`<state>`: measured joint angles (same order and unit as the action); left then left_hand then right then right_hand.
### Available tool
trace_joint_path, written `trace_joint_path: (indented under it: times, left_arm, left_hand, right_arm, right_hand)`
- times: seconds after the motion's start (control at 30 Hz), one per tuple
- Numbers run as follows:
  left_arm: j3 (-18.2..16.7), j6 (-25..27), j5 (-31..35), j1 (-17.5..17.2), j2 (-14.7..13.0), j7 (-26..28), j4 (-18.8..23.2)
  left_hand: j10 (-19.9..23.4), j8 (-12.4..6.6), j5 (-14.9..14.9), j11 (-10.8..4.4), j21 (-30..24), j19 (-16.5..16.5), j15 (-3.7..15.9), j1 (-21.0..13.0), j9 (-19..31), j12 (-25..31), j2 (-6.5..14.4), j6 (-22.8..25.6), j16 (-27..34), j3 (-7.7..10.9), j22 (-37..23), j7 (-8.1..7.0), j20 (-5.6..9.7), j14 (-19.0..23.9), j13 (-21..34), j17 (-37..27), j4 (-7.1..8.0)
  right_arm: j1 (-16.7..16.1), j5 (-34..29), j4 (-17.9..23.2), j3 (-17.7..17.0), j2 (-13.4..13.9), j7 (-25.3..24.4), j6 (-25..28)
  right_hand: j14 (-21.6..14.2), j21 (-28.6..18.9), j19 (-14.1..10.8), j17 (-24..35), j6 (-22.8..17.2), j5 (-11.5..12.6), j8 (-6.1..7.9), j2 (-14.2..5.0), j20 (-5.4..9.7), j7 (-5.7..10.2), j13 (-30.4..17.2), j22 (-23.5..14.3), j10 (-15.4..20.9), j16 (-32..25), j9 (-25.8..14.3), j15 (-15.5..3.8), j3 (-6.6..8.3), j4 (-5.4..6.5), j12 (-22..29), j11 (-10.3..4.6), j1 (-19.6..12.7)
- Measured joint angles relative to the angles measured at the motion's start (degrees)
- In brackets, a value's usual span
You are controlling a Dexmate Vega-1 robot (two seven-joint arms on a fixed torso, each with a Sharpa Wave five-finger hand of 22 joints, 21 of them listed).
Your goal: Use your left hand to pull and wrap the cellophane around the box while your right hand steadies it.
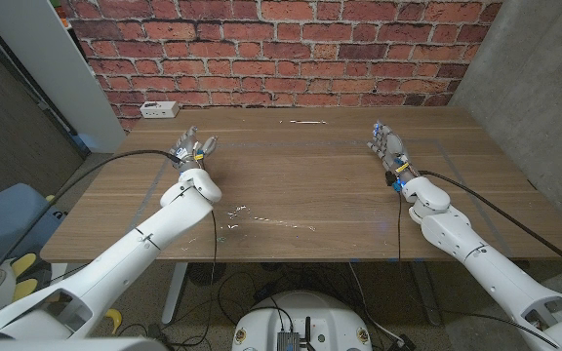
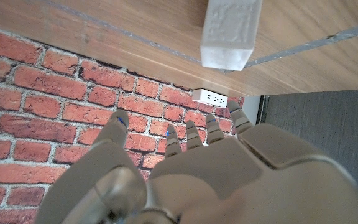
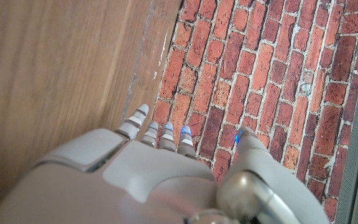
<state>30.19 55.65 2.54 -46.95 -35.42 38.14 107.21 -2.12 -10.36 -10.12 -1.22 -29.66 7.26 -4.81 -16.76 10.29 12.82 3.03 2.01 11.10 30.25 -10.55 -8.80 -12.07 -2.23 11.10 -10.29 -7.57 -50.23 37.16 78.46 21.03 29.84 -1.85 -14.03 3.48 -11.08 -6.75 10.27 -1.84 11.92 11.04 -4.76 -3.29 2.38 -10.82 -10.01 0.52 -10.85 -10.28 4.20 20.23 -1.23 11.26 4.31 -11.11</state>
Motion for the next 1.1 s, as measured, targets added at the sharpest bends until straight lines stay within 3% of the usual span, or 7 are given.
trace_joint_path:
  times: [0.3,0.77,0.93,1.1]
  left_arm:
    - [2.09,9.21,-1.74,3.40,-1.17,-4.13,-0.30]
    - [6.15,16.32,-5.13,9.12,-2.35,-9.42,-3.45]
    - [8.22,18.24,-6.35,11.73,-2.78,-11.24,-5.00]
    - [10.41,19.83,-7.50,14.33,-3.13,-12.98,-6.59]
  left_hand:
    - [-0.31,0.00,0.00,0.31,0.00,-0.71,0.22,0.00,0.00,0.00,-0.60,-0.61,0.00,-0.26,0.00,0.02,-0.10,0.23,0.00,0.00,-0.26]
    - [-0.30,0.00,0.00,0.30,-0.23,-2.89,0.71,-0.07,-0.01,0.00,-1.13,-1.75,0.39,-0.50,0.01,0.52,0.03,1.95,0.25,0.01,-0.50]
    - [0.02,0.00,0.00,0.63,-0.45,-4.10,1.07,-0.09,-0.01,0.00,-1.14,-1.73,0.88,-0.74,0.01,0.54,-0.02,3.78,0.24,-0.26,-0.73]
    - [2.33,-0.77,0.00,0.87,-1.20,-7.58,1.82,-0.33,-0.02,0.91,-1.33,0.33,2.22,-0.74,-0.14,2.03,0.14,8.13,0.48,-0.26,-0.73]
  right_arm:
    - [-0.28,-0.05,0.54,0.00,-0.02,-0.57,0.33]
    - [-0.51,-0.18,1.20,0.02,-0.06,-1.58,1.04]
    - [-0.49,-0.20,1.19,0.06,-0.20,-1.83,1.24]
    - [-0.19,-0.21,0.82,0.13,-0.40,-1.89,1.34]
  right_hand:
    - [0.00,0.00,0.00,0.00,-0.63,0.00,0.00,-0.31,-0.63,-0.02,0.01,0.00,0.43,0.00,0.01,0.00,-0.05,-0.35,0.00,-0.01,-0.31]
    - [-0.22,0.00,0.00,-0.01,-1.35,0.00,0.23,-0.31,-0.62,0.08,0.01,0.01,0.72,0.00,0.01,0.22,-0.05,-0.35,0.22,0.09,-0.30]
    - [-0.22,0.00,0.00,-0.01,-1.34,0.00,0.23,-0.31,-0.62,0.08,0.01,0.01,0.72,0.00,0.01,0.22,-0.05,-0.35,0.22,0.09,-0.30]
    - [-0.41,0.00,0.00,0.28,-1.34,0.00,0.23,-0.30,-0.62,0.08,0.02,0.01,0.72,-0.45,0.01,0.41,-0.29,-0.59,0.22,0.09,-0.31]
